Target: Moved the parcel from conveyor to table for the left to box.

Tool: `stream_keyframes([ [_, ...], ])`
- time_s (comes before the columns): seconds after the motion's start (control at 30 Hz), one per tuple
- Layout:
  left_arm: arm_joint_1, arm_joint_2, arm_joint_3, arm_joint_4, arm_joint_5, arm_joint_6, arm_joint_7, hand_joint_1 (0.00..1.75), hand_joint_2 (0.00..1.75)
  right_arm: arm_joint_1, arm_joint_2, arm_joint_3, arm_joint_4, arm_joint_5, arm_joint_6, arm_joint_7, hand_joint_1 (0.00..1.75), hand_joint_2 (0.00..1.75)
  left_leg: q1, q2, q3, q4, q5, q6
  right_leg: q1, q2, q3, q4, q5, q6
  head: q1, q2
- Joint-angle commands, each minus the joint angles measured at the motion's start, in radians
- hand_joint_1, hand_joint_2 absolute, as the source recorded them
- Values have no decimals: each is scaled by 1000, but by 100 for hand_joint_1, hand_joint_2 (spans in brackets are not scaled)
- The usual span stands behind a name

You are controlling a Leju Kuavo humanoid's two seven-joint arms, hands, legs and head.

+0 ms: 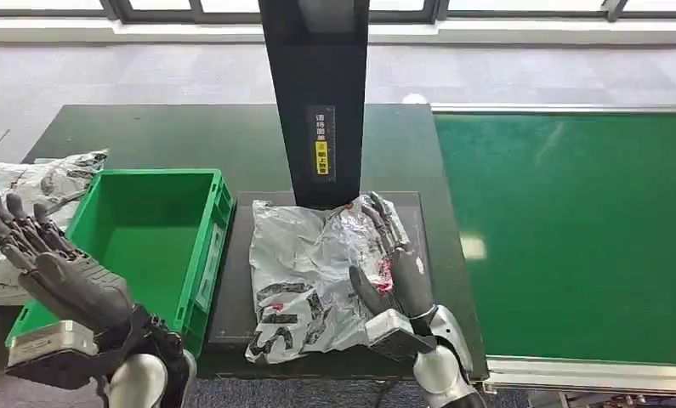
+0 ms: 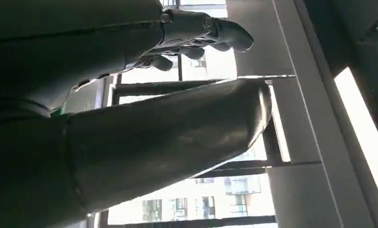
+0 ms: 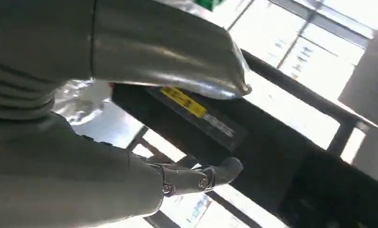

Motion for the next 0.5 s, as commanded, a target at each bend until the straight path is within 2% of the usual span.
stream_keyframes([
  [0.03, -111, 62, -139, 398, -174, -152, 56, 0, 175, 89, -167, 161, -401, -76, -75, 0, 0, 175, -1, -4, 1, -1, 1, 1, -1, -4, 2, -1, 0, 1, 0, 0],
  [0.07, -120, 83, -168, 441, -356, -248, 177, 0, 175, 80, -207, 214, -467, -76, -117, 0, 0, 175, -1, -4, 1, -1, 1, 1, -1, -5, 2, -1, 0, 1, 0, 0],
  [0.13, -144, 46, -159, 540, -494, -376, 273, 0, 175, 111, -287, 334, -596, -26, -261, 0, 0, 175, -1, -3, 0, -1, 1, 1, -2, -5, 2, -1, 0, 1, 0, 0],
  [0.23, -187, 44, -161, 684, -595, -400, 321, 0, 175, 117, -364, 429, -670, -23, -378, 0, 0, 175, -2, -5, 0, -1, 1, 1, -2, -6, 2, -1, 0, 1, 0, 0],
  [0.3, -195, 52, -176, 721, -686, -367, 357, 0, 175, 109, -383, 446, -672, -23, -402, 0, 0, 175, -3, -5, 1, -1, 1, 1, -2, -6, 4, -2, 0, 1, 0, 0],
  [0.4, -195, 52, -176, 721, -686, -367, 357, 0, 175, 109, -383, 446, -672, -23, -402, 0, 0, 175, -3, 2, 1, -1, -1, 2, -2, 0, 1, -2, 0, 1, 0, 0],
  [0.5, -192, 55, -195, 775, -877, -394, 475, 0, 175, 45, -459, 536, -656, -60, -501, 0, 0, 175, -3, 1, 0, 0, -1, 2, -1, 0, 1, -1, 1, 1, 0, 0],
])
